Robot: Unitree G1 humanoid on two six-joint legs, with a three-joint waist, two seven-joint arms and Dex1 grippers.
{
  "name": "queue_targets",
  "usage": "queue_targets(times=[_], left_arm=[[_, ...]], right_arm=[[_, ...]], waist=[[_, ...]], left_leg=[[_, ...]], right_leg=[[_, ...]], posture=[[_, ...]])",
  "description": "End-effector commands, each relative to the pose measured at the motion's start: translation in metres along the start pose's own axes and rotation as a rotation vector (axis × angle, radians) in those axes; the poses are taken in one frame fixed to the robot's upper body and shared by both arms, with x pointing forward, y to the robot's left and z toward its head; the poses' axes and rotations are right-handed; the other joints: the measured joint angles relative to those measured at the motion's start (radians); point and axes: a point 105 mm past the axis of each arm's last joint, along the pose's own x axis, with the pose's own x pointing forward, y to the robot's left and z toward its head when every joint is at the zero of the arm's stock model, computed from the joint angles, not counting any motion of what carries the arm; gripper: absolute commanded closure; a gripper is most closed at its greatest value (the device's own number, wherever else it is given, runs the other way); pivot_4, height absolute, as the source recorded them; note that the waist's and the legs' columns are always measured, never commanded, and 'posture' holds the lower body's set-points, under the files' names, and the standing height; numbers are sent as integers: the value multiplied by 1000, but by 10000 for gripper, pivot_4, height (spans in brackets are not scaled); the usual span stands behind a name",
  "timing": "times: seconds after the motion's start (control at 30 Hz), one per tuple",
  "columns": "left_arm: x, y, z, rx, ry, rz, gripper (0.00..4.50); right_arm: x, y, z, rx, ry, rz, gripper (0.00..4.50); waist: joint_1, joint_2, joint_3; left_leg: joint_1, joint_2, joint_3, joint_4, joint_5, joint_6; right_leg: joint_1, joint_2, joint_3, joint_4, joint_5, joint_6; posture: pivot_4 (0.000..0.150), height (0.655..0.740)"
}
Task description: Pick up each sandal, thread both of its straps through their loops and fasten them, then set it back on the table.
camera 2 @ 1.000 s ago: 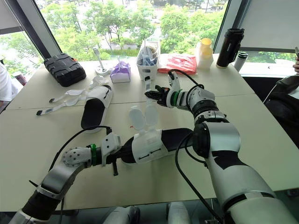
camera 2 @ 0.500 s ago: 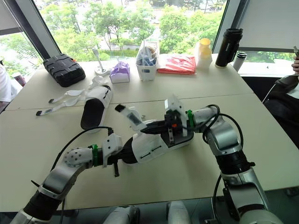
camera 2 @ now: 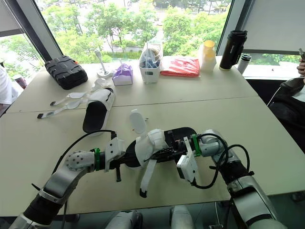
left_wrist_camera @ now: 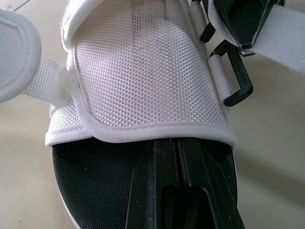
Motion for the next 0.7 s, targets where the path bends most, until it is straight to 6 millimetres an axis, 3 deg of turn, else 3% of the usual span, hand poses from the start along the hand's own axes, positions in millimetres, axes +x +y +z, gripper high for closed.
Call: queue_targets(times=[0.03,0.27,0.4,0.53,0.7], left_arm=[[2,-10,-10,-26,38,-28,45000],[2,-14,-10,-30,38,-25,45000],[3,-15,-11,-29,36,-30,45000],[6,-18,-10,-24,31,-45,45000],[12,-23,-11,-19,27,-74,45000]], right_arm=[[1,7,0,-19,-21,28,35782],[-19,8,8,6,-17,75,577],[-39,13,14,74,14,134,176],[-63,16,21,251,81,181,176],[-82,1,12,828,179,55,176]], waist=[[0,0,0],[2,0,0],[4,0,0],[6,0,0],[8,1,-1]], left_leg=[[0,0,0,0,0,0],[0,0,0,0,0,0],[0,0,0,0,0,1],[-1,0,0,0,-1,1],[-1,1,0,1,-1,3]], right_leg=[[0,0,0,0,0,0],[0,0,1,0,0,0],[0,0,2,0,0,0],[0,-1,2,-1,0,0],[1,-1,3,-2,0,-1]], posture=[[1500,7400],[1500,7400],[1500,7400],[1500,7400],[1500,7400]])
